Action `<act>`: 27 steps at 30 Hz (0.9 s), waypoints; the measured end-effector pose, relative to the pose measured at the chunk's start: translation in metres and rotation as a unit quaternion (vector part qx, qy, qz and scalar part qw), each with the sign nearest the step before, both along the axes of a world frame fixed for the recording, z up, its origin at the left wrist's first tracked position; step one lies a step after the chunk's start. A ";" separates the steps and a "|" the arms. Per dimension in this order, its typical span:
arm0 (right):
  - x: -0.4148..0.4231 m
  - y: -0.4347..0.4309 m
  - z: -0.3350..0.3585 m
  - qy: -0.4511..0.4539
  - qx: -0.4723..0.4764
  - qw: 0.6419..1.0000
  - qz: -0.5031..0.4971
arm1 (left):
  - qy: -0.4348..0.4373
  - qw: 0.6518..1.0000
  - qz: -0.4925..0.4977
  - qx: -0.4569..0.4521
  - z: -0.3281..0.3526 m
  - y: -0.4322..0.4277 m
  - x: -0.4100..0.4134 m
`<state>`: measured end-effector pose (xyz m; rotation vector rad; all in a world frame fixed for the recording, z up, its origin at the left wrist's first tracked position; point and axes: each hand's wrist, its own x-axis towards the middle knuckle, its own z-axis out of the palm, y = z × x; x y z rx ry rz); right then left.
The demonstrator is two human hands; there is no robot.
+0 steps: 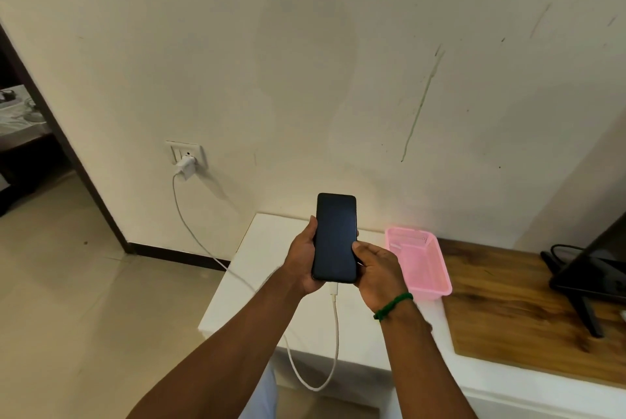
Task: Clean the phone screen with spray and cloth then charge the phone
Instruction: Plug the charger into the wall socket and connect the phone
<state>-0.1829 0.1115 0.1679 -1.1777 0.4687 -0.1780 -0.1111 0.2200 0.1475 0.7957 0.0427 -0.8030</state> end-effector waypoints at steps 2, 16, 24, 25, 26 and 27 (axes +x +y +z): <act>0.002 -0.001 -0.003 0.007 0.000 1.000 0.001 | 0.000 0.999 0.014 0.030 -0.004 0.000 0.003; 0.037 -0.015 -0.026 0.075 0.003 0.995 -0.067 | -0.074 0.984 0.069 0.148 -0.018 -0.008 0.025; 0.063 -0.032 -0.074 0.143 -0.007 0.986 -0.089 | -0.097 0.966 0.050 0.234 -0.059 -0.009 0.043; 0.065 -0.033 -0.082 0.153 -0.007 0.984 -0.090 | -0.096 0.965 0.048 0.241 -0.066 -0.010 0.045; 0.068 -0.034 -0.089 0.162 -0.008 0.983 -0.089 | -0.094 0.963 0.047 0.247 -0.073 -0.010 0.047; 0.070 -0.035 -0.097 0.171 -0.007 0.981 -0.088 | -0.089 0.962 0.048 0.254 -0.081 -0.012 0.050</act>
